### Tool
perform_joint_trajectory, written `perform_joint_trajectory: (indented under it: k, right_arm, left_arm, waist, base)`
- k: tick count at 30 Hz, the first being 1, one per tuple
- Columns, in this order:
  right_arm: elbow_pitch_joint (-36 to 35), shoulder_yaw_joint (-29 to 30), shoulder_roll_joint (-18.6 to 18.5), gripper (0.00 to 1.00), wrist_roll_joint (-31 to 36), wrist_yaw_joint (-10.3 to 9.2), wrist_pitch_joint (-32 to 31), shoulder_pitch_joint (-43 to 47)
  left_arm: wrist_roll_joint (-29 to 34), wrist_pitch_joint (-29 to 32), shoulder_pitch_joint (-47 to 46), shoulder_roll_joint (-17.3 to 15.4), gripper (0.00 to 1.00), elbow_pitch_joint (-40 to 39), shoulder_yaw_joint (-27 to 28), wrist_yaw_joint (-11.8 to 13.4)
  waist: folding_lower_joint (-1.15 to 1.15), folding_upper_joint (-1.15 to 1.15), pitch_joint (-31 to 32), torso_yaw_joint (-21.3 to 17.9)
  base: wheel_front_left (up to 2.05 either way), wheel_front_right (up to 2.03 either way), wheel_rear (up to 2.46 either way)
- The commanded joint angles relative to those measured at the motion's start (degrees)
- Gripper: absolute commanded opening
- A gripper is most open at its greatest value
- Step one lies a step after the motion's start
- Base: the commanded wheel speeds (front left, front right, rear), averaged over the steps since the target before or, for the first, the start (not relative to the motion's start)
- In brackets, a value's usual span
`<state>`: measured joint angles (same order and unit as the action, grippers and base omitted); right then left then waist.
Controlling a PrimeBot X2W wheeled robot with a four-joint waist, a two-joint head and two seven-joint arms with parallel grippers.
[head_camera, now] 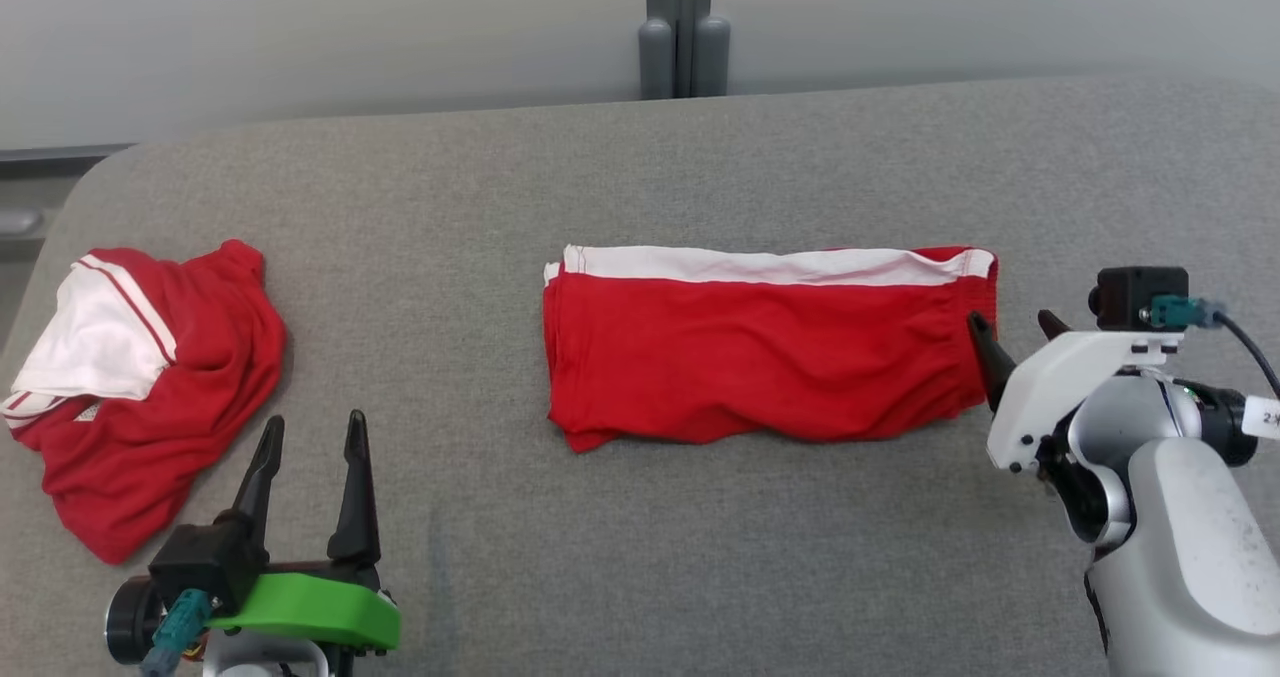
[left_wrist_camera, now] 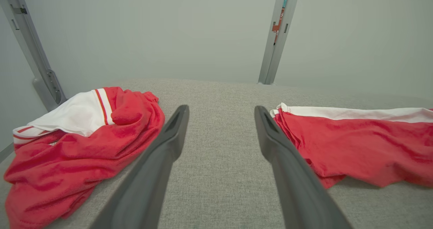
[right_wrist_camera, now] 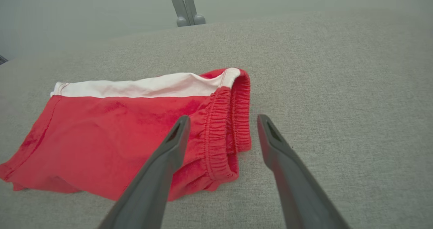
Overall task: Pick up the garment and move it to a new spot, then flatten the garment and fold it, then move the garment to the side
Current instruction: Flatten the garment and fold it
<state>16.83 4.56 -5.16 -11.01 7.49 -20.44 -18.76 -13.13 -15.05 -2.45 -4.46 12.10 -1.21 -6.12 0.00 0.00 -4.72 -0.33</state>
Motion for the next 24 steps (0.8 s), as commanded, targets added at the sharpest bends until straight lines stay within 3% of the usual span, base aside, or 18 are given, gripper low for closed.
perform_joint_trajectory:
  k: [1, 11, 24]
  right_arm:
    - [1.50, 0.71, -0.02, 1.00, 0.49, 0.00, -1.83, -2.22]
    - [10.76, 8.32, 0.87, 1.00, 6.65, -0.01, -4.32, -7.83]
    - [21.54, 13.66, 2.12, 1.00, 5.92, 0.00, -9.15, -12.07]
  left_arm:
    - [0.52, -0.17, -1.40, 0.13, 1.00, -0.23, 0.04, -0.38]
    - [1.12, -0.16, -3.42, 0.96, 1.00, -0.30, 0.30, -0.92]
    - [1.83, -0.16, -5.05, 1.31, 1.00, -0.94, 0.27, -1.32]
  waist:
    - [0.00, 0.00, -1.99, 1.81]
    - [0.00, 0.00, -5.65, 6.13]
    - [0.00, 0.00, -8.15, 7.37]
  base:
    - [0.00, 0.00, 0.00]
    - [0.00, 0.00, 0.00]
    - [0.00, 0.00, 0.00]
